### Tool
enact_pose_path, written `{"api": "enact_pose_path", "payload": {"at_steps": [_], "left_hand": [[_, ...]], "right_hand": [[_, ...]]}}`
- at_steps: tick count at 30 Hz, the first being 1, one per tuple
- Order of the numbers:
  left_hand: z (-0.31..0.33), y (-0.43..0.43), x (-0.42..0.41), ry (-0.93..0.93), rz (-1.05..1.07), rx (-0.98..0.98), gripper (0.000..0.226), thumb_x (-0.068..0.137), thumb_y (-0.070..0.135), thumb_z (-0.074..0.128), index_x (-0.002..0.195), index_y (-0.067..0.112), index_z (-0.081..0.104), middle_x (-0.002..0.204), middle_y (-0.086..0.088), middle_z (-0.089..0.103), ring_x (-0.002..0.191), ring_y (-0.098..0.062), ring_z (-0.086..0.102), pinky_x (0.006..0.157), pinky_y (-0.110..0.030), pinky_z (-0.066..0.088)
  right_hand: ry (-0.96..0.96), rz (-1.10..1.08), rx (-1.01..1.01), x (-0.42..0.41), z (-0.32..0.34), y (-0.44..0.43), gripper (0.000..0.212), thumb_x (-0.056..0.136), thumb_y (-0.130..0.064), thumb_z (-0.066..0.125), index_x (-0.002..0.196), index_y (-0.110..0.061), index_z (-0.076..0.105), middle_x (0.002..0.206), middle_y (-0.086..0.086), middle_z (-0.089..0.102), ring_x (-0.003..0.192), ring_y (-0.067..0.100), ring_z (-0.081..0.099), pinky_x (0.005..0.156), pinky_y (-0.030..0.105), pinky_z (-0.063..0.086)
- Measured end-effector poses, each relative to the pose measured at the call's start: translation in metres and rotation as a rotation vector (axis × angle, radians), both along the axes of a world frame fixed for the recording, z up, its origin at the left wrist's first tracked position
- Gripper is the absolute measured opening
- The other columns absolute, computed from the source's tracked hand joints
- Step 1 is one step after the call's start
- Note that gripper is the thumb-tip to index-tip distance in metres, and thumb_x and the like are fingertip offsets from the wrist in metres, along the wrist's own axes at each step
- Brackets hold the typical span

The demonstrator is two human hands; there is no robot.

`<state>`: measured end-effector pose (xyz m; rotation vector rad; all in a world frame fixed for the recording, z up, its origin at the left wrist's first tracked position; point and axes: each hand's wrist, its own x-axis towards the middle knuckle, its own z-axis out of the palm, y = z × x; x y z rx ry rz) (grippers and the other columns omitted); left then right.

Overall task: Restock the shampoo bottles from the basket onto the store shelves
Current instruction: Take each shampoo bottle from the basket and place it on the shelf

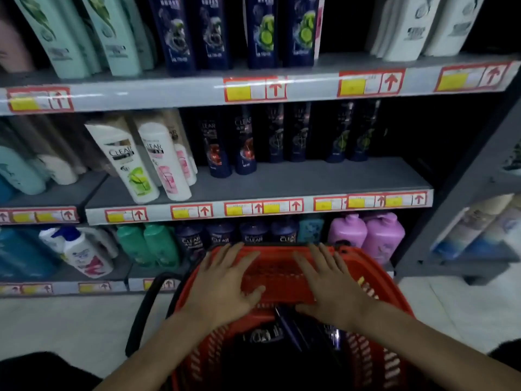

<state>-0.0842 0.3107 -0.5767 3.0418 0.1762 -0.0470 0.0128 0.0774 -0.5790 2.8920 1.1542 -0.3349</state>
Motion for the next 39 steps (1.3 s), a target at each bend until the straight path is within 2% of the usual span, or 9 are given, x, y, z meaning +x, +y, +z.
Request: {"api": "enact_pose_path", "payload": {"at_steps": [9,13,16,21,26,29,33,37,39], "left_hand": [[-0.091,-0.017,-0.024,0.356,-0.073,0.014,0.087,0.085,0.074,0.04,0.161,0.042,0.014,0.17,0.005,0.014,0.155,-0.026,0.021,0.125,-0.049,0.025],[-0.132,-0.023,-0.019,0.514,-0.161,0.039,0.083,0.091,0.062,0.056,0.161,0.041,0.015,0.167,0.004,0.02,0.151,-0.03,0.03,0.119,-0.049,0.034],[-0.157,-0.035,-0.01,0.521,-0.259,0.155,0.08,0.096,0.05,0.057,0.162,0.036,0.014,0.165,-0.001,0.026,0.149,-0.032,0.033,0.12,-0.052,0.031],[-0.178,-0.056,0.026,0.386,-0.344,0.147,0.083,0.092,0.039,0.067,0.161,0.029,0.023,0.163,-0.009,0.024,0.144,-0.033,0.038,0.102,-0.049,0.051],[-0.204,-0.073,0.062,0.371,-0.515,0.367,0.08,0.093,0.033,0.065,0.162,0.024,0.025,0.166,-0.013,0.023,0.152,-0.035,0.025,0.12,-0.057,0.027],[-0.219,-0.084,0.072,0.4,-0.558,0.431,0.08,0.094,0.026,0.066,0.161,0.017,0.023,0.158,-0.011,0.039,0.149,-0.032,0.032,0.122,-0.053,0.024],[-0.226,-0.088,0.08,0.396,-0.541,0.384,0.077,0.088,0.019,0.07,0.154,0.014,0.029,0.142,-0.007,0.056,0.132,-0.027,0.051,0.104,-0.04,0.039],[-0.222,-0.074,0.087,0.448,-0.627,0.335,0.064,0.089,0.033,0.073,0.145,0.028,0.043,0.135,-0.002,0.058,0.128,-0.025,0.052,0.098,-0.041,0.042],[-0.215,-0.06,0.087,0.479,-0.626,0.206,0.057,0.089,0.044,0.073,0.14,0.034,0.05,0.127,0.0,0.059,0.123,-0.023,0.051,0.087,-0.037,0.045]], "right_hand": [[0.211,0.166,-0.326,-0.032,-0.057,-0.031,0.096,0.093,-0.046,0.064,0.162,-0.02,0.003,0.167,0.019,0.003,0.154,0.041,0.008,0.125,0.049,0.015],[0.337,0.169,-0.461,-0.039,-0.071,-0.047,0.059,0.098,-0.029,0.057,0.152,-0.016,0.036,0.149,0.018,0.042,0.133,0.037,0.049,0.105,0.043,0.043],[0.369,0.182,-0.477,-0.041,-0.079,-0.056,0.04,0.102,-0.023,0.051,0.14,-0.011,0.053,0.134,0.016,0.06,0.12,0.036,0.062,0.089,0.04,0.05],[0.438,0.183,-0.504,-0.039,-0.09,-0.066,0.046,0.102,-0.04,0.052,0.141,-0.015,0.054,0.133,0.014,0.062,0.121,0.033,0.062,0.089,0.038,0.051],[0.463,0.136,-0.471,-0.034,-0.103,-0.081,0.048,0.098,-0.039,0.052,0.143,-0.02,0.053,0.133,0.014,0.062,0.119,0.035,0.062,0.097,0.041,0.053],[0.531,0.098,-0.479,-0.032,-0.106,-0.088,0.045,0.1,-0.035,0.049,0.142,-0.019,0.053,0.138,0.014,0.059,0.124,0.035,0.059,0.103,0.045,0.05],[0.551,0.096,-0.499,-0.028,-0.107,-0.094,0.041,0.104,-0.031,0.046,0.141,-0.014,0.052,0.141,0.013,0.057,0.126,0.033,0.057,0.105,0.043,0.047],[0.563,0.093,-0.485,-0.028,-0.105,-0.096,0.035,0.104,-0.024,0.045,0.136,-0.015,0.053,0.134,0.013,0.06,0.119,0.031,0.06,0.101,0.043,0.049],[0.571,0.092,-0.48,-0.028,-0.105,-0.095,0.033,0.103,-0.024,0.046,0.134,-0.015,0.055,0.13,0.012,0.061,0.116,0.03,0.061,0.1,0.042,0.051]]}}
